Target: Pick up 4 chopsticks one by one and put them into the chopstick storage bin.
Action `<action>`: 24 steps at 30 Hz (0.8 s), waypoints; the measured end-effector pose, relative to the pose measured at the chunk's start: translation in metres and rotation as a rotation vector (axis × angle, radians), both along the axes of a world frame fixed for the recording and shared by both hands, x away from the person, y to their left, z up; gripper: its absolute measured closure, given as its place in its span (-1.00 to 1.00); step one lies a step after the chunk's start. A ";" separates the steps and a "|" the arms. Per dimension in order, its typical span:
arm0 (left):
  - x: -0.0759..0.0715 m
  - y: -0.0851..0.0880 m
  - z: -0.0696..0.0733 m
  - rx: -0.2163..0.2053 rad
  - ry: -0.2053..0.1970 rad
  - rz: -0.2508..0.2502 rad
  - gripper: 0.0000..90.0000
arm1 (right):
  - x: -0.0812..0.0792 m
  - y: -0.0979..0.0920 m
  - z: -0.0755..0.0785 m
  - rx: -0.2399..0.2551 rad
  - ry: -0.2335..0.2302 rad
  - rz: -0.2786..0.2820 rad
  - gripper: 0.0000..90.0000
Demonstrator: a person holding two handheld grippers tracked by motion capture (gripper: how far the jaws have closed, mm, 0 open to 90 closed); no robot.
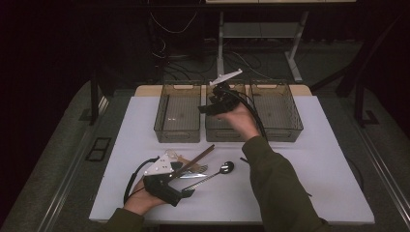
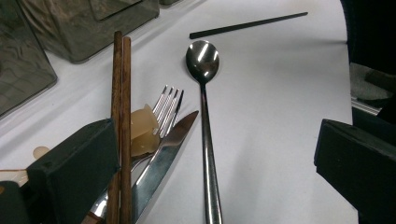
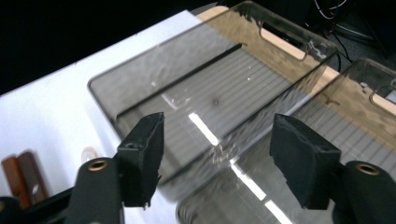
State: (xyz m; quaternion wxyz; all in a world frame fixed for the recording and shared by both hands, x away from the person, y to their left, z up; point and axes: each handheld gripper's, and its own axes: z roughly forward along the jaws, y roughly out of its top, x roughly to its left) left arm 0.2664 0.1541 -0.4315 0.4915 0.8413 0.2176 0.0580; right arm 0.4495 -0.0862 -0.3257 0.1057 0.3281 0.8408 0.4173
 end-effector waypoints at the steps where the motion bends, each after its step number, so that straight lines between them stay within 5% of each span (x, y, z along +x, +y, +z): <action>1: 0.000 0.000 0.000 0.004 -0.001 -0.001 -1.00 | -0.003 -0.004 -0.001 0.000 -0.002 0.004 -0.25; 24: 0.001 0.002 -0.001 0.003 0.011 0.010 -1.00 | -0.071 -0.090 -0.040 0.038 -0.029 0.073 -0.32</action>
